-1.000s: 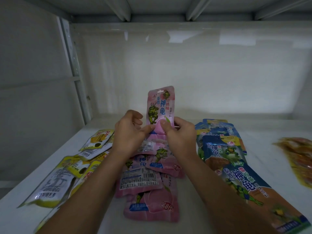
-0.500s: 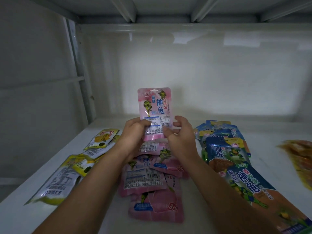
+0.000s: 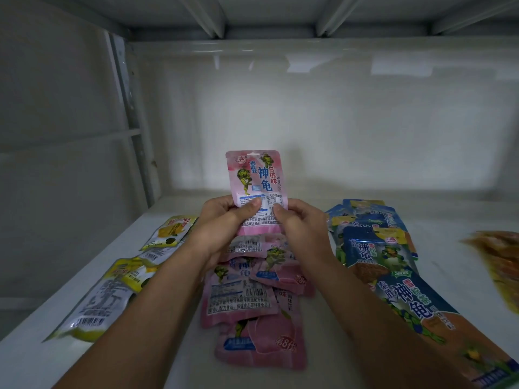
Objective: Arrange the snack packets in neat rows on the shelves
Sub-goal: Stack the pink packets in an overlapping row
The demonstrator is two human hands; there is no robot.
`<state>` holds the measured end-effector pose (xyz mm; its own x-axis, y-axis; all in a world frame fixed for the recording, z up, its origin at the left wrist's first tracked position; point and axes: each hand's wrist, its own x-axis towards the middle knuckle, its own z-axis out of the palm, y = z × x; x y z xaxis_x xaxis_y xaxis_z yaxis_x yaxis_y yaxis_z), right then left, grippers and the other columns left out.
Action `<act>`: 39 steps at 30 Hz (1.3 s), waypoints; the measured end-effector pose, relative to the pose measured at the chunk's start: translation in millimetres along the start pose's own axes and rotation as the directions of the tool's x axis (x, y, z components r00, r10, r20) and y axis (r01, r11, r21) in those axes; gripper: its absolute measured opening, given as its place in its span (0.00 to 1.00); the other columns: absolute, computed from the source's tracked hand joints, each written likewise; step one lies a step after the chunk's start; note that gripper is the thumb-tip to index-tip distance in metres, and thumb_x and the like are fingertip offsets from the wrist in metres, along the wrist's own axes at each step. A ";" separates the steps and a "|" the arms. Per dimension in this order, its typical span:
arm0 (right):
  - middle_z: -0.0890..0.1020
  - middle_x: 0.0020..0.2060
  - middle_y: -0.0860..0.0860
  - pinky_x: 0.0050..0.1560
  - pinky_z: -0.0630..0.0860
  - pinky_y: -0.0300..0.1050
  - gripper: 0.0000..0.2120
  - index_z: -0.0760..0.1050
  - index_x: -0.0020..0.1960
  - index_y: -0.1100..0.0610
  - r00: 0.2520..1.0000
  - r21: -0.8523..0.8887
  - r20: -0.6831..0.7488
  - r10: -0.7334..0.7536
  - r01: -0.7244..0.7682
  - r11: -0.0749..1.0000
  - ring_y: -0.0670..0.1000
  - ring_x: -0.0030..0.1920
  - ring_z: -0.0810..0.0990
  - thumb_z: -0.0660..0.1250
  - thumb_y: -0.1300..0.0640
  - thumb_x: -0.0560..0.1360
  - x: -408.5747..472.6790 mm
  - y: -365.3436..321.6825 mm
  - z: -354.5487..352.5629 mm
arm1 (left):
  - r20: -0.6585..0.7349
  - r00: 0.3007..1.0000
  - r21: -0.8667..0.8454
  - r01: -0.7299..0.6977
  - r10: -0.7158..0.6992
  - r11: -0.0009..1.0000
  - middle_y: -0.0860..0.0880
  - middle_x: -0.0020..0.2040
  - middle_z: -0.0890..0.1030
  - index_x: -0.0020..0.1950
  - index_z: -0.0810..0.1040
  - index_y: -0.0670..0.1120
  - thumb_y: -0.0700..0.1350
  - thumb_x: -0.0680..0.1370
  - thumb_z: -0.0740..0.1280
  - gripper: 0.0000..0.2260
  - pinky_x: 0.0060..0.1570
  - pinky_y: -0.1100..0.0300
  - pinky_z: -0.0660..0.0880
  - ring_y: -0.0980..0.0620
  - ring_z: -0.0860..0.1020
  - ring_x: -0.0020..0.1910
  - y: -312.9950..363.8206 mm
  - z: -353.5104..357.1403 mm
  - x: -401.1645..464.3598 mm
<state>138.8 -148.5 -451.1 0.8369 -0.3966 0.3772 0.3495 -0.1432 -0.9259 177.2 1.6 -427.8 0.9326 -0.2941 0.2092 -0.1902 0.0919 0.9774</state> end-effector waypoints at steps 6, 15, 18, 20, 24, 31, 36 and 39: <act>0.88 0.41 0.48 0.45 0.81 0.43 0.06 0.84 0.50 0.51 0.999 -0.010 0.037 0.009 -0.008 1.000 0.45 0.41 0.84 0.69 0.57 0.82 -0.6 -1.1 -0.6 | -0.043 0.999 -0.056 0.005 -0.007 0.998 0.40 0.53 0.88 0.55 0.84 0.34 0.38 0.80 0.72 0.08 0.67 0.42 0.78 0.40 0.86 0.57 0.7 -0.3 1.1; 0.74 0.24 0.40 0.28 0.66 0.31 0.16 0.73 0.36 0.51 0.997 -0.164 0.072 0.020 -0.008 0.986 0.36 0.23 0.72 0.71 0.54 0.81 1.3 3.8 -3.8 | 0.068 0.994 -0.045 0.089 -0.086 0.995 0.45 0.56 0.88 0.62 0.84 0.41 0.37 0.80 0.70 0.11 0.59 0.52 0.81 0.45 0.86 0.57 1.4 1.8 -2.5; 0.74 0.29 0.46 0.34 0.68 0.40 0.14 0.76 0.40 0.59 0.998 -0.161 0.067 0.007 0.004 0.987 0.42 0.27 0.73 0.72 0.54 0.80 0.3 2.5 -1.0 | 0.058 0.996 -0.067 0.065 -0.061 0.996 0.45 0.55 0.88 0.60 0.85 0.41 0.39 0.79 0.73 0.10 0.48 0.57 0.83 0.47 0.87 0.53 -1.6 1.7 -1.7; 0.73 0.30 0.50 0.36 0.66 0.42 0.15 0.74 0.39 0.64 0.998 -0.179 0.056 -0.031 0.041 0.983 0.47 0.31 0.72 0.70 0.57 0.80 -1.0 0.4 -0.6 | 0.036 0.998 -0.067 0.058 -0.056 0.996 0.42 0.54 0.88 0.59 0.86 0.40 0.41 0.77 0.76 0.11 0.55 0.49 0.83 0.42 0.87 0.54 -3.3 0.1 -0.3; 0.75 0.23 0.43 0.31 0.67 0.36 0.16 0.73 0.36 0.56 0.995 -0.271 0.075 -0.061 0.079 0.959 0.40 0.25 0.74 0.66 0.61 0.82 -5.1 -0.5 -0.7 | 0.011 0.997 -0.064 0.083 -0.082 0.994 0.41 0.53 0.88 0.57 0.86 0.40 0.40 0.74 0.78 0.12 0.62 0.42 0.81 0.40 0.87 0.54 -2.9 -0.1 -0.7; 0.71 0.28 0.46 0.44 0.70 0.53 0.18 0.68 0.34 0.51 0.987 -0.427 -0.021 -0.159 0.135 0.894 0.56 0.36 0.73 0.71 0.54 0.79 -4.8 10.6 6.8 | -0.078 0.995 0.030 0.066 -0.064 0.997 0.49 0.41 0.88 0.51 0.86 0.42 0.36 0.78 0.74 0.03 0.30 0.62 0.71 0.56 0.79 0.29 -7.8 0.4 3.7; 0.80 0.36 0.43 0.48 0.78 0.54 0.10 0.81 0.44 0.53 0.989 -0.310 -0.075 -0.129 0.099 0.945 0.51 0.40 0.80 0.74 0.47 0.78 -3.3 8.5 5.2 | 0.019 0.996 -0.057 0.092 -0.091 0.994 0.49 0.45 0.88 0.55 0.85 0.41 0.40 0.79 0.73 0.06 0.40 0.63 0.78 0.53 0.84 0.40 -6.2 -0.6 5.4; 0.82 0.34 0.46 0.43 0.78 0.51 0.12 0.81 0.42 0.57 0.988 -0.229 -0.106 -0.114 0.088 0.969 0.49 0.37 0.79 0.74 0.48 0.78 -1.7 6.2 2.6 | 0.047 0.992 -0.019 0.122 -0.121 0.992 0.47 0.45 0.87 0.57 0.85 0.39 0.43 0.79 0.74 0.10 0.48 0.61 0.77 0.49 0.83 0.46 -9.2 -2.2 3.7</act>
<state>140.6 -146.3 -457.5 0.7424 -0.4712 0.4764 0.3156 -0.3813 -0.8689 183.1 1.8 -436.1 0.9334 -0.3472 0.0902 -0.0689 0.0732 0.9949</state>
